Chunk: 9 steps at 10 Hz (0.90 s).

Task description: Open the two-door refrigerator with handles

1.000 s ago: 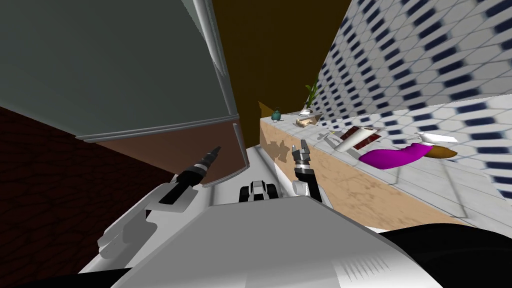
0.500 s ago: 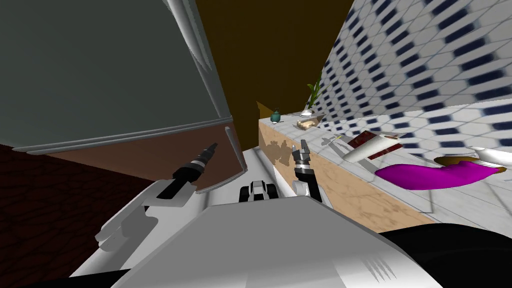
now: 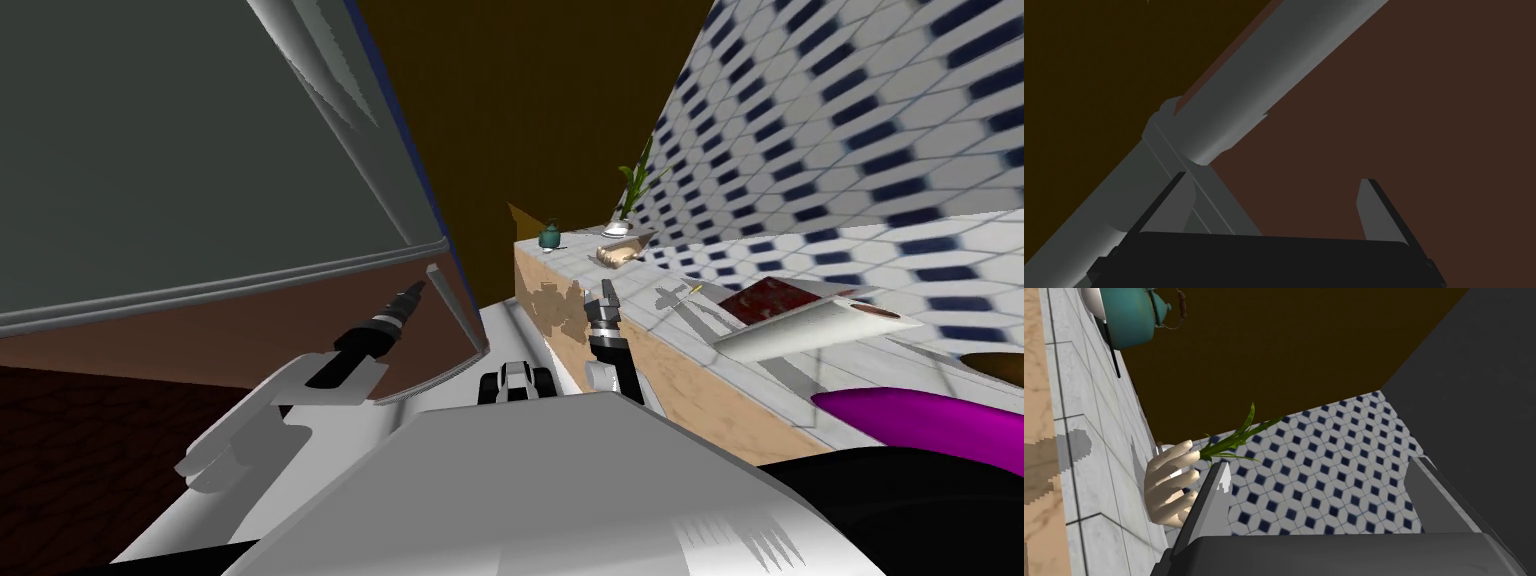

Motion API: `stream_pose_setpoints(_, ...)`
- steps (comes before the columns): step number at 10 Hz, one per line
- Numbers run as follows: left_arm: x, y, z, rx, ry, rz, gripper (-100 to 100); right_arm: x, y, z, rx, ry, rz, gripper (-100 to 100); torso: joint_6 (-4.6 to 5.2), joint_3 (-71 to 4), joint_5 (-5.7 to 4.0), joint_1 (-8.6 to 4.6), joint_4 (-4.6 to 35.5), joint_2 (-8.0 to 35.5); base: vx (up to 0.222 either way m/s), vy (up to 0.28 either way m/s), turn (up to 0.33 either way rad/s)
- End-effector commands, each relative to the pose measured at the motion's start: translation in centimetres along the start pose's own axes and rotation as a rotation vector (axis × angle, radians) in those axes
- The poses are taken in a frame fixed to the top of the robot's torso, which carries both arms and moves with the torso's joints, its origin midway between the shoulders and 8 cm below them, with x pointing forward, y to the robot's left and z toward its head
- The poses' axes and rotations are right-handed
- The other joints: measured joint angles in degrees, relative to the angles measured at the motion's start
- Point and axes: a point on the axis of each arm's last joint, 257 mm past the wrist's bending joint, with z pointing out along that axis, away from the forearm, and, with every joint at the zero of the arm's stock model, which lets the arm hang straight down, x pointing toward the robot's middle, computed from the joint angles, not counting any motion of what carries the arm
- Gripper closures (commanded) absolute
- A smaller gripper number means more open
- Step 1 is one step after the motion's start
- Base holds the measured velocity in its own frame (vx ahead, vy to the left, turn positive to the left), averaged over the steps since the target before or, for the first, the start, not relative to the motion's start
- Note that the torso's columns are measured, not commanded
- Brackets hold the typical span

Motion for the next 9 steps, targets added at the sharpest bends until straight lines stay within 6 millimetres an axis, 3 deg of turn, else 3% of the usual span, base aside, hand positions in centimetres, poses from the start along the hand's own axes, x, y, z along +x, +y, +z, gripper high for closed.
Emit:
stream_pose_setpoints(1, -1.7, -0.5, -0.2, -0.007, -0.03, 0.007, -100, 0.0, 0.0, 0.0, 0.0, 0.0, 0.0, 0, 0.0, 0.1, -0.01, -0.06, 0.0, 0.2, 0.178, -0.104, 0.016)
stream_pose_setpoints(2, -2.3, -1.0, -0.3, -0.004, -0.041, 0.011, -100, 0.0, 0.0, 0.0, 0.0, 0.0, 0.0, 0, 0.02, 0.1, -0.01, 0.0, 0.1, 0.2, 0.206, -0.11, 0.08)
stream_pose_setpoints(4, -1.1, 0.2, -0.4, -0.027, -0.018, 0.004, -100, 0.0, 0.0, 0.0, 0.0, 0.0, 0.0, 0, 0.51, -0.5, -0.23, -0.1, 0.0, -0.6, 0.026, -0.028, 0.057)
stream_pose_setpoints(5, -1.1, 0.2, -0.4, -0.029, -0.018, 0.003, 100, 0.0, 0.0, 0.0, 0.0, 0.0, 0.0, 0, 0.4, -0.4, -0.1, -0.08, -0.1, -0.5, -0.013, 0.0, 0.008)
stream_pose_setpoints(6, -0.4, -0.8, -0.5, -0.002, 0.001, 0.007, 100, 0.0, 0.0, 0.0, 0.0, 0.0, 0.0, 0, 0.18, -0.3, 0.04, 0.03, -0.2, -0.4, -0.148, 0.067, -0.059)
stream_pose_setpoints(9, 1.7, -2.9, -1.1, 0.06, 0.063, 0.014, 100, 0.0, 0.0, 0.0, -0.001, 0.0, 0.0, 0, -0.02, 0.5, 0.1, 0.23, 0.2, 0.7, -0.343, 0.169, -0.1)
